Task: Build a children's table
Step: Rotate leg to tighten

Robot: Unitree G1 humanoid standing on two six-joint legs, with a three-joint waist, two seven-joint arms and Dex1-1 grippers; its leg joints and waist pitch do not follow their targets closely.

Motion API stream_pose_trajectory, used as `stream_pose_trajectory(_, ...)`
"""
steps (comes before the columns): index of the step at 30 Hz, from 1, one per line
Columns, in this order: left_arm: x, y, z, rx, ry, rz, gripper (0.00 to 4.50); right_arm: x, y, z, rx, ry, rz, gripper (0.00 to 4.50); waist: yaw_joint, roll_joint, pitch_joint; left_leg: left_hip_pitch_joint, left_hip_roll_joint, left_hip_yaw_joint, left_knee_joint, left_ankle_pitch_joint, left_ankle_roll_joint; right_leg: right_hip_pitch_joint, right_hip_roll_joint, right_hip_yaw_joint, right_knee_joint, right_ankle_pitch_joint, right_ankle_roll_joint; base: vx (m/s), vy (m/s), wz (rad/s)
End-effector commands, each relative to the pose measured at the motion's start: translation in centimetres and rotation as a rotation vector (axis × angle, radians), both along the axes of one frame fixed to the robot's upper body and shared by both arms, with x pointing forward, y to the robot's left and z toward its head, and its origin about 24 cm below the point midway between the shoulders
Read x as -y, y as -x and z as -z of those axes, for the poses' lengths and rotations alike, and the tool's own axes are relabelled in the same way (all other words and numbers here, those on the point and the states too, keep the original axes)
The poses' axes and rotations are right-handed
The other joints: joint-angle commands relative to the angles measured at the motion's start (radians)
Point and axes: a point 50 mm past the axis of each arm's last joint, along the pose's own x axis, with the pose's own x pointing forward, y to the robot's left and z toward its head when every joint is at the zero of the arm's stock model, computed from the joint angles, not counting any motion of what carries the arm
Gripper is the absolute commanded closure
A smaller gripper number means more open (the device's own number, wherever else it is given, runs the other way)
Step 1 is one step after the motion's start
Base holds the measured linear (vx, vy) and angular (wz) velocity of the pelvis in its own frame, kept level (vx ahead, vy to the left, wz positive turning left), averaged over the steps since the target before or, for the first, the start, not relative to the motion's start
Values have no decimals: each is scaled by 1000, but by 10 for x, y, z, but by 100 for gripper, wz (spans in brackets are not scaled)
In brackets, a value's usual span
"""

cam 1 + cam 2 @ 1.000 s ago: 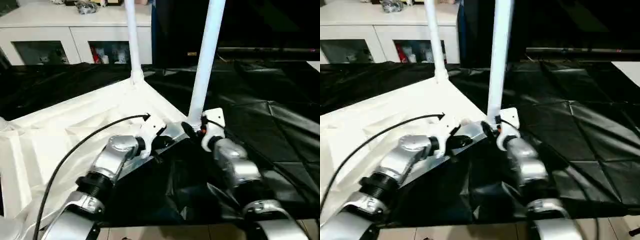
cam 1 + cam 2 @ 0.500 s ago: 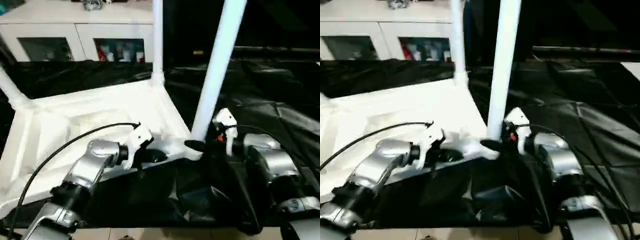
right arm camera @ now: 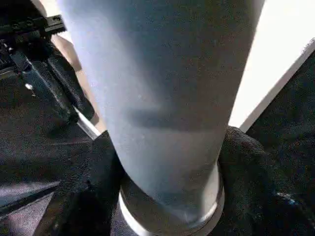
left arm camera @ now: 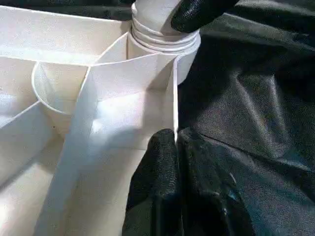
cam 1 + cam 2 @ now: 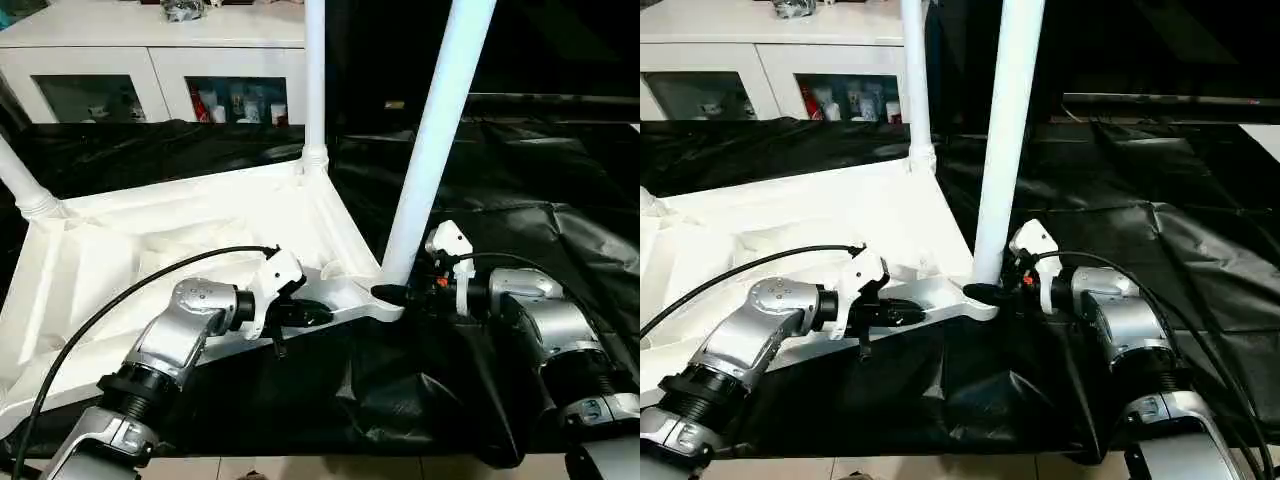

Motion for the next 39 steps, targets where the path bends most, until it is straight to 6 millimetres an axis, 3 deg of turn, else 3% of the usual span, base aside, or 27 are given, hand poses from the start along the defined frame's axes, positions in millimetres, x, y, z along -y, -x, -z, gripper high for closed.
stream_pose_trajectory(1,-1,4,4,-24,-8,15,450,-2,2,1,1,10,-17,195,4,-12,-62,12,63,-20,-59,-130,85,45,-81,46,-55,-118,-250,0,0,0)
stream_pose_trajectory(6,1,-1,5,-19,-10,-48,450,-5,3,11,-24,-35,76,217,3,-12,-60,13,63,-20,-61,-146,77,42,-83,47,-58,-144,-246,0,0,0)
stream_pose_trajectory(9,3,-4,6,-11,-16,-82,450,-7,1,17,-42,-46,163,224,-4,-12,-51,17,63,-24,-70,-231,41,38,-84,48,-73,-283,-217,0,0,0)
stream_pose_trajectory(10,8,-13,8,14,-39,-163,450,-13,-5,32,-55,-40,365,227,-9,-6,-45,23,62,-25,-74,-281,21,32,-86,50,-83,-361,-199,0,0,0)
stream_pose_trajectory(13,20,-23,9,46,-59,-254,450,-25,-7,47,-88,-34,592,230,-21,-7,-41,34,57,-37,-82,-368,-38,26,-90,47,-101,-525,-133,0,0,0)
stream_pose_trajectory(16,31,-30,7,58,-59,-322,450,-37,-7,54,-97,-4,693,232,-30,-1,-40,39,57,-40,-84,-415,-47,16,-88,48,-110,-553,-106,0,0,0)
stream_pose_trajectory(21,51,-34,5,96,-57,-332,450,-64,-12,49,-62,-11,723,232,-35,0,-41,37,54,-45,-89,-456,-48,15,-88,44,-116,-564,-87,0,0,0)
stream_pose_trajectory(24,54,-34,5,105,-50,-310,450,-71,-15,43,-23,-29,706,232,-34,0,-44,36,56,-44,-92,-450,-41,17,-88,46,-117,-524,-90,0,0,0)
stream_pose_trajectory(26,53,-32,5,105,-43,-287,450,-72,-17,38,-2,-56,691,181,-31,-2,-46,33,58,-41,-94,-423,-34,20,-88,48,-112,-458,-109,0,0,0)
stream_pose_trajectory(30,46,-26,5,88,-15,-201,450,-63,-22,23,22,-125,579,149,-31,-5,-48,25,60,-36,-95,-384,-16,28,-88,50,-103,-382,-136,0,0,0)
stream_pose_trajectory(33,40,-23,5,76,-9,-169,450,-53,-23,16,43,-108,483,118,-28,-6,-53,19,62,-31,-89,-310,8,36,-86,51,-90,-279,-171,0,0,0)
stream_pose_trajectory(36,34,-19,4,67,3,-123,450,-42,-20,11,60,-77,360,118,-21,-6,-62,16,60,-25,-77,-222,37,43,-88,50,-78,-186,-205,56,-23,0)
stream_pose_trajectory(39,25,-13,2,54,10,-56,450,-24,-11,4,34,-58,182,118,-12,-7,-68,6,59,-20,-61,-87,99,53,-79,44,-52,21,-251,59,-19,-1)
